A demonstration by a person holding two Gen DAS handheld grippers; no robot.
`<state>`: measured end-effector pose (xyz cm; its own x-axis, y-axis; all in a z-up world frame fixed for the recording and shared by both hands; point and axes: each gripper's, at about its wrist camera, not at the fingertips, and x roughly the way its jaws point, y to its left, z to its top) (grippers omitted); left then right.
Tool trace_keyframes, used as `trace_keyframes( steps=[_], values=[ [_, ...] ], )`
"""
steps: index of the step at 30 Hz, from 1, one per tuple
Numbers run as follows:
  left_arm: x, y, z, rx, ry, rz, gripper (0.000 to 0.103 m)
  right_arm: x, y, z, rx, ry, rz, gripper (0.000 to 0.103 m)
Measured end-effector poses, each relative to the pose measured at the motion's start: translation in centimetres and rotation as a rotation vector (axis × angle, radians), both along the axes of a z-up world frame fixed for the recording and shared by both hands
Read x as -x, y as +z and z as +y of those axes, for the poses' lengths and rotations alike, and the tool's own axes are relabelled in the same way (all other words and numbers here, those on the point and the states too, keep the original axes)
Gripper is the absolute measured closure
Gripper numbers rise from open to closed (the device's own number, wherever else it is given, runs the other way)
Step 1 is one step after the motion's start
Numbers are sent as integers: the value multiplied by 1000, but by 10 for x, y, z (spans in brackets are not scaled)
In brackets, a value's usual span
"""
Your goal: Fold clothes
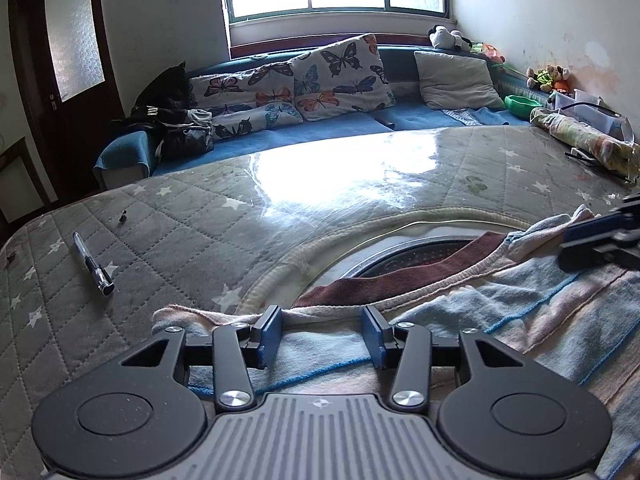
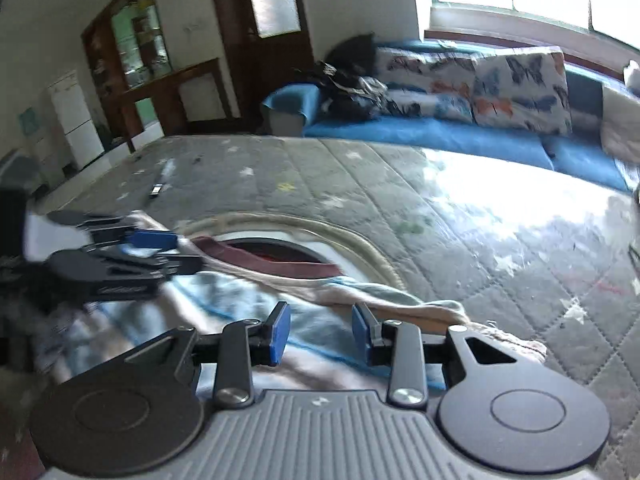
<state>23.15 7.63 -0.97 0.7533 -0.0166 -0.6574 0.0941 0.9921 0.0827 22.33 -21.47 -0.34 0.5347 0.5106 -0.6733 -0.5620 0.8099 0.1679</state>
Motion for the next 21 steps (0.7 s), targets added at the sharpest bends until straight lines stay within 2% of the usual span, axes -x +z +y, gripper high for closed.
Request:
trace_keyframes(
  steps=[2,3,4,7,9,13,18,21],
  values=[
    [2,2,0,6,-2,-7,55,-14,-9,-6,15,-62,21,71],
    [4,4,0,9,-3,-11,55,-18,-13,-11,17,-82,30,79],
    [5,5,0,12,-4,-14,55,-20,-14,-15,17,-97,34,82],
    [8,8,0,21,-7,-25,54,-16,-9,-27,15,-111,23,81],
    [11,11,0,27,-10,-32,50,-7,-2,-32,24,-96,7,81],
    [16,16,0,40,-15,-48,49,15,8,-39,36,-57,-11,80],
    [51,33,-20,53,-114,-94,49,44,5,-37,60,-8,-17,73],
    [71,30,-30,57,-162,-80,49,63,2,-40,65,7,-25,72]
  ],
)
